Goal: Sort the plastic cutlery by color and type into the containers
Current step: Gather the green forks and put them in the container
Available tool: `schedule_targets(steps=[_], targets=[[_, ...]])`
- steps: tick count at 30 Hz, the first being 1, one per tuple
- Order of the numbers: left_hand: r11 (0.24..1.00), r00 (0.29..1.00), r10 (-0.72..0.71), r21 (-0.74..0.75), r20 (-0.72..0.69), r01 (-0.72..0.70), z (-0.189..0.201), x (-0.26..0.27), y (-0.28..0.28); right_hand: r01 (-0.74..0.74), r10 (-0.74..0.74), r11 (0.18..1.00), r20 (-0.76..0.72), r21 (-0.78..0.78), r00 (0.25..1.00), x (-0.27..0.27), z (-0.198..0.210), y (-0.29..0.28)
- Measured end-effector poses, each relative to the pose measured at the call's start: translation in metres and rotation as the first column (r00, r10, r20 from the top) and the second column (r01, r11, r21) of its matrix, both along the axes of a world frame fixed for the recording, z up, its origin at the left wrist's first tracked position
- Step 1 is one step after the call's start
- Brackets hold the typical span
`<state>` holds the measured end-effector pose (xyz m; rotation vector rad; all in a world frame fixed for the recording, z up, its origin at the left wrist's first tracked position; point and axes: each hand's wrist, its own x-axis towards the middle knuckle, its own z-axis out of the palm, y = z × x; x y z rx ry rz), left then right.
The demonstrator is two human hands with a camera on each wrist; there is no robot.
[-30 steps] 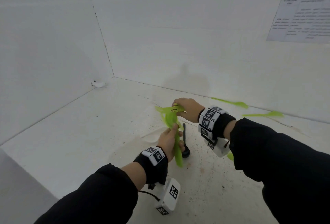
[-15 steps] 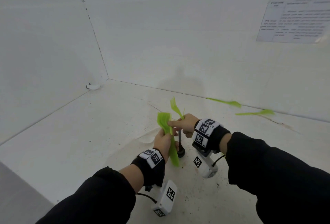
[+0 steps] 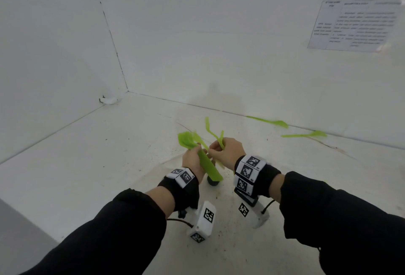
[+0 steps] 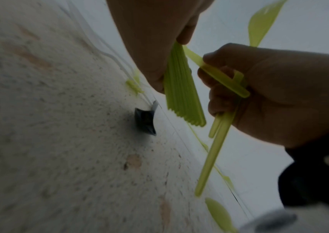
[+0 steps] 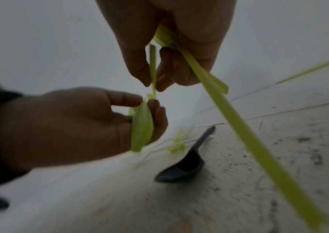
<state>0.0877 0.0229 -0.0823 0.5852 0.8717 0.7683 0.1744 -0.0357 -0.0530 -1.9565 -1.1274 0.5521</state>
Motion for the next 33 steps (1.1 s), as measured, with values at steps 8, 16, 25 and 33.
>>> schedule_targets(steps=[8,16,25,33], targets=[[0.998,0.999,-0.043,0.033,-0.026,0.044,-0.007,0.009,-0.011,-0.043,0.043,0.999,-0.054,0.005,0.998,0.001,-0.01,-0.023],[0.99,0.996,-0.036,0.132,-0.085,0.047,-0.01,-0.002,-0.032,-0.126,0.096,0.986,-0.246,-0.111,0.964,0.001,-0.004,-0.036],[0.986,0.994,-0.019,0.164,-0.109,0.037,0.001,-0.007,-0.06,-0.254,0.229,0.909,-0.111,-0.331,0.967,-0.011,0.008,-0.049],[0.987,0.995,-0.016,0.16,-0.1,0.032,-0.001,-0.014,-0.08,-0.284,0.169,0.864,-0.292,-0.416,0.942,-0.019,0.005,-0.054]])
